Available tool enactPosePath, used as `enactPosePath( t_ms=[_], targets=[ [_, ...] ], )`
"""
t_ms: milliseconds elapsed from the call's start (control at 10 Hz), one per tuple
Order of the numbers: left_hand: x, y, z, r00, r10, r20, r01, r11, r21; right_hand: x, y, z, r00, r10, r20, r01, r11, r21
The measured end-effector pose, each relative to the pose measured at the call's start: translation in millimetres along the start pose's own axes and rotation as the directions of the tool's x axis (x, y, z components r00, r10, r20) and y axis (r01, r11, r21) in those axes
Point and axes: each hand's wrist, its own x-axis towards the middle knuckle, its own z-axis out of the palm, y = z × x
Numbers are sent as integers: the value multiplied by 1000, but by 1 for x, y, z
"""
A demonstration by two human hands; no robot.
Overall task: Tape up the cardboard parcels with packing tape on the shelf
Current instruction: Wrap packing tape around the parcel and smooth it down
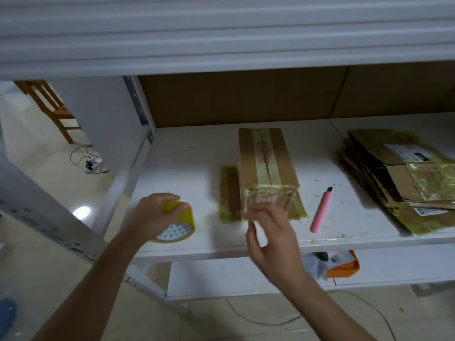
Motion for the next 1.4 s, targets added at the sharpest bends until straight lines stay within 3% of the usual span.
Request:
enactPosePath(
  t_ms=[100, 200, 300, 400, 500, 600, 800, 1000, 1100, 1400],
  targets=[
    [-5, -12, 0, 1000, 6, 24, 0, 970, -245, -10, 1, 38, 975, 85, 204, -95, 995, 42],
    [-6, -19, -1, 998, 2, 61, 19, 942, -336, -3, 8, 76, 914, 98, 393, -105, 994, -3],
    [-4, -25, 0, 998, -6, 64, 31, 916, -399, 7, 12, 105, 869, 181, 460, -156, 983, -93],
    [-5, -28, 2, 997, 5, 78, 29, 906, -423, 13, 18, 122, 849, 285, 445, -272, 958, -95],
    [-3, -32, 2, 996, 1, 93, 41, 896, -443, 22, 13, 127, 840, 190, 509, -66, 965, -252],
    [-2, -34, 2, 995, 3, 100, 43, 889, -456, 27, 12, 125, 802, 279, 528, -237, 960, -148],
    [-2, -40, 2, 990, 22, 136, 51, 861, -507, 28, 14, 128, 774, 361, 520, -338, 930, -142],
    [-8, -46, -4, 991, 33, 132, 46, 833, -552, 30, 13, 120, 811, 315, 494, -297, 948, -117],
    [-16, -58, -12, 990, 0, 138, 88, 768, -634, 33, 7, 115, 788, 285, 546, -334, 943, -10],
    [-37, -56, -37, 993, 72, 89, 7, 742, -671, 53, -31, 81, 901, 220, 375, -302, 937, 176]
  ],
)
